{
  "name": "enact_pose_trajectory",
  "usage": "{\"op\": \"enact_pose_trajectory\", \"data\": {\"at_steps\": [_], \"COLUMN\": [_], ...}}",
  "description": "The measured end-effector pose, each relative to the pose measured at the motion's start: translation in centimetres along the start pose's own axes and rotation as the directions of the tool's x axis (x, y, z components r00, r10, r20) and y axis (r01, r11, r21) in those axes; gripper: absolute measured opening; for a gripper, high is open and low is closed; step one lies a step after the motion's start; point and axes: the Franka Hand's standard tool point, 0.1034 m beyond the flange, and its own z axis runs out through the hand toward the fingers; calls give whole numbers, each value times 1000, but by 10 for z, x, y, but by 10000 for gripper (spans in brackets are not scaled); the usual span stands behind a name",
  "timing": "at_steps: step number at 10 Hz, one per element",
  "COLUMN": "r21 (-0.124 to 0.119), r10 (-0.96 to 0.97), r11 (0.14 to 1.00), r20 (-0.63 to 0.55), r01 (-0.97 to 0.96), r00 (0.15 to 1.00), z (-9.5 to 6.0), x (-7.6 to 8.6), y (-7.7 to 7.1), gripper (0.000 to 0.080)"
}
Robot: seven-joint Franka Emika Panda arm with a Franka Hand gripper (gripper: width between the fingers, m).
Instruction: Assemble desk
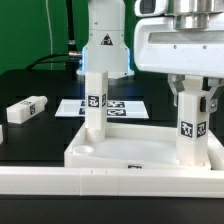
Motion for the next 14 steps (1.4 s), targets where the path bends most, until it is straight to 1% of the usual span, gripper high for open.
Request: {"op": "enact_pose_trajectory", "data": {"at_steps": [2, 5, 6, 7, 8, 9, 10, 11, 12, 14], "r21": [-12, -13, -14, -13, -10, -8, -6, -3, 0, 6], "r10": [153, 337, 375, 362, 320, 290, 210, 95, -5, -181], "r11": [988, 941, 927, 932, 947, 957, 978, 995, 1000, 984], "r20": [25, 39, 39, 38, 38, 38, 37, 37, 35, 32], "r01": [-153, -337, -375, -362, -320, -290, -210, -95, 5, 180], "r00": [988, 941, 926, 931, 947, 956, 977, 995, 999, 983], "z": [0, 0, 0, 0, 0, 0, 0, 0, -1, -2], "x": [0, -2, -2, -2, -1, -1, -1, -3, -5, -7], "y": [0, -1, -1, -1, -1, 0, -1, -2, -3, -5], "gripper": [291, 291, 291, 311, 311, 494, 494, 615, 639, 648]}}
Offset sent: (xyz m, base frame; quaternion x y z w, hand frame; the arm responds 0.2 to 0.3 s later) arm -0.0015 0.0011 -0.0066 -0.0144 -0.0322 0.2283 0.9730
